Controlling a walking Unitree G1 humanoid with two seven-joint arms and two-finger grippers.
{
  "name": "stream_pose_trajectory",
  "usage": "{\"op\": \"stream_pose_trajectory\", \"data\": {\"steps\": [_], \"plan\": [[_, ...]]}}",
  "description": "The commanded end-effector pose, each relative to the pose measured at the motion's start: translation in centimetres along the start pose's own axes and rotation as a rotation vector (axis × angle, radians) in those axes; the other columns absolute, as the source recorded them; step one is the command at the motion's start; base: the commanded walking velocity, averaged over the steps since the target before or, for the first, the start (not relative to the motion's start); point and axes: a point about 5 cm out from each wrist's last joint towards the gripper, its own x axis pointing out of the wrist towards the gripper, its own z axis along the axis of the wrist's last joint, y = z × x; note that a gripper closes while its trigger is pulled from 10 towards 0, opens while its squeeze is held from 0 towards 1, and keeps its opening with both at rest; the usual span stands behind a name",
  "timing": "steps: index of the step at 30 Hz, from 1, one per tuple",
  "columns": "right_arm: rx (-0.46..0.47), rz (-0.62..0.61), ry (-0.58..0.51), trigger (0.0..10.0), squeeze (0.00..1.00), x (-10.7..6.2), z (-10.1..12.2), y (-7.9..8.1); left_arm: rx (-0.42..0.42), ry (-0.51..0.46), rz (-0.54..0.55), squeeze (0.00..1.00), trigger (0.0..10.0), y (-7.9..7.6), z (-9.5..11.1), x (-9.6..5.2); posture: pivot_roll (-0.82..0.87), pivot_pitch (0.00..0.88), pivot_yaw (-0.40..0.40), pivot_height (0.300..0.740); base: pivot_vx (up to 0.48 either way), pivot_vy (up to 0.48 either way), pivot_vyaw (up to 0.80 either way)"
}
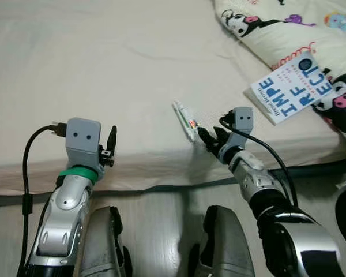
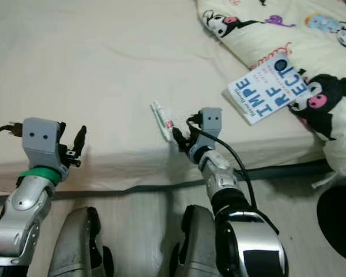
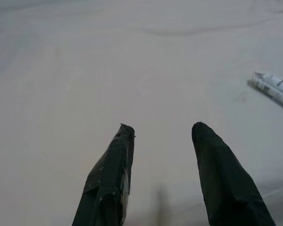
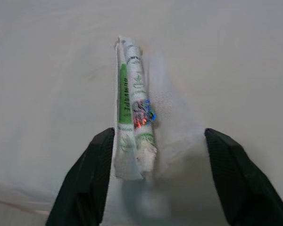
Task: Clean up the room
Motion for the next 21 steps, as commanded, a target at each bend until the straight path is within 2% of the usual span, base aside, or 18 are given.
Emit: {"op": "stream_pose_trajectory", "data": {"steps": [1,3,7,9,13,21], "plan": [[-0.004,-0.007,0.055,10.0,0.00,0.0,-0.6,-0.1,0.001,0.030,0.012,0.00,10.0,0.4,-0.2,-0.6,0.23,0.323,0.048,0.556,0.000,0.000,0.00],[-0.040,-0.018,0.072,10.0,0.00,0.3,0.1,-0.1,0.003,0.037,0.020,0.00,10.0,0.7,0.2,-1.1,0.25,0.340,0.046,0.556,0.000,0.000,0.00],[-0.045,-0.021,0.075,10.0,0.00,0.3,0.2,-0.1,0.003,0.039,0.022,0.00,10.0,0.7,0.3,-1.2,0.25,0.340,0.046,0.556,0.000,0.000,0.00],[-0.060,-0.025,0.089,10.0,0.00,0.5,0.5,-0.1,0.004,0.045,0.028,0.00,10.0,0.8,0.7,-1.9,0.28,0.371,0.044,0.556,0.000,0.000,0.00],[-0.065,-0.043,0.124,10.0,0.00,0.5,0.3,-0.2,0.010,0.064,0.046,0.00,10.0,1.2,1.1,-2.8,0.30,0.401,0.047,0.556,0.000,0.000,0.00],[-0.146,-0.086,0.188,10.0,0.00,0.2,-0.5,-0.7,0.028,0.109,0.070,0.00,10.0,1.7,1.3,-4.7,0.35,0.458,0.064,0.556,0.000,0.000,0.00]]}}
